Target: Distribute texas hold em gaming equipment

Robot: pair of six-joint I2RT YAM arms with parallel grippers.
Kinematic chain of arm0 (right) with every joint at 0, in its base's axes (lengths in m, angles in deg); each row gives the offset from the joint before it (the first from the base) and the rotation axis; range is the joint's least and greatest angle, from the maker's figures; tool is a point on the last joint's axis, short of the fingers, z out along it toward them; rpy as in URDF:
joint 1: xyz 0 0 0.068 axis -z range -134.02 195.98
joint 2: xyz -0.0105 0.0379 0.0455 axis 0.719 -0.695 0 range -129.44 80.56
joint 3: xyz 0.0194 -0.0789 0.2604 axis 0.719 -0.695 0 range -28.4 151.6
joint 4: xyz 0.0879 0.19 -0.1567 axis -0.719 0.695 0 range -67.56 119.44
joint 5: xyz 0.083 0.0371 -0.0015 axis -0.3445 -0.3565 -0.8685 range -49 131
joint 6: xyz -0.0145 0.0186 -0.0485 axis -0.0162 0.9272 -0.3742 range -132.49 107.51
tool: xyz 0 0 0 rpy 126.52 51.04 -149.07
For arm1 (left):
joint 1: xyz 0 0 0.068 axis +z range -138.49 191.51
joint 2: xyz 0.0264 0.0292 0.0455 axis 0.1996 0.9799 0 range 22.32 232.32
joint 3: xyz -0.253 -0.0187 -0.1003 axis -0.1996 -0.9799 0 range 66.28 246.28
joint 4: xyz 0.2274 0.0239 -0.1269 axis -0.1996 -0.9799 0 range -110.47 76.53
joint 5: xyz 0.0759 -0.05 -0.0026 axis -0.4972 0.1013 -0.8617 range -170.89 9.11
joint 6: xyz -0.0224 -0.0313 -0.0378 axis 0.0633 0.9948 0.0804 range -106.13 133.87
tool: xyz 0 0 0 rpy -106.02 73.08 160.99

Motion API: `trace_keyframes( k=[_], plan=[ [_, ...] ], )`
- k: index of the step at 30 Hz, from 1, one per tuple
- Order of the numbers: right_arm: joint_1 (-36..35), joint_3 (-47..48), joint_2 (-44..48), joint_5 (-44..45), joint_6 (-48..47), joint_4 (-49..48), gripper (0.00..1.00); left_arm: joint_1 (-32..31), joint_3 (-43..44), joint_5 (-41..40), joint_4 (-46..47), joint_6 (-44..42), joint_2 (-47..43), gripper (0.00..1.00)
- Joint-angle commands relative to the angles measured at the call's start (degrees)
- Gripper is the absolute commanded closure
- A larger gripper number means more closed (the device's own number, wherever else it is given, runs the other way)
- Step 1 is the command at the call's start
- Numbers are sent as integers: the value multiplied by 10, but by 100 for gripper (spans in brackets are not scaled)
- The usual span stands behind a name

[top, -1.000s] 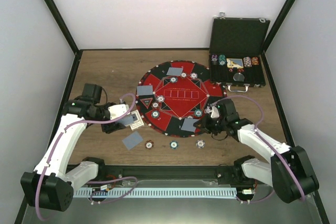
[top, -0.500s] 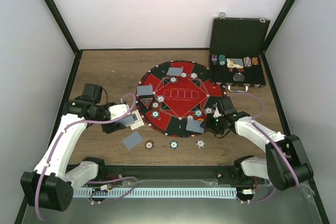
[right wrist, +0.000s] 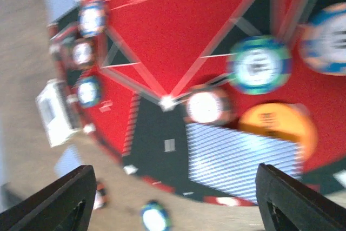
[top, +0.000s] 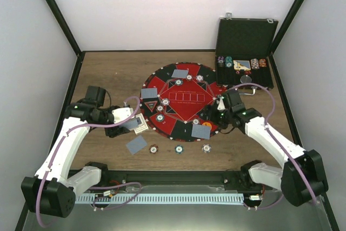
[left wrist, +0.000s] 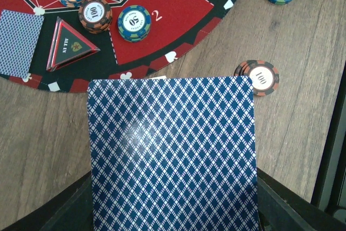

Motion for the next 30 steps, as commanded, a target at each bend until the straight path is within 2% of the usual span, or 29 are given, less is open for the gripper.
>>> trace_keyframes(
  k=[1,5,12,17,30],
  plan=[
    [-75,34,18,-105,83,-100,14,-4,20,26,-5,-7,2,96],
    [-169,57,-34,-164,158,-231,7,-5,23,29,-8,-4,2,96],
    [-268,131,-174,-214,208,-358,7,-7,30,33,-10,0,6,96],
    [-303,170,-247,-235,228,-416,8,-8,31,30,-13,-2,6,96],
    [-332,263,-393,-291,254,-476,10,-8,29,29,-18,-4,1,96]
  ],
)
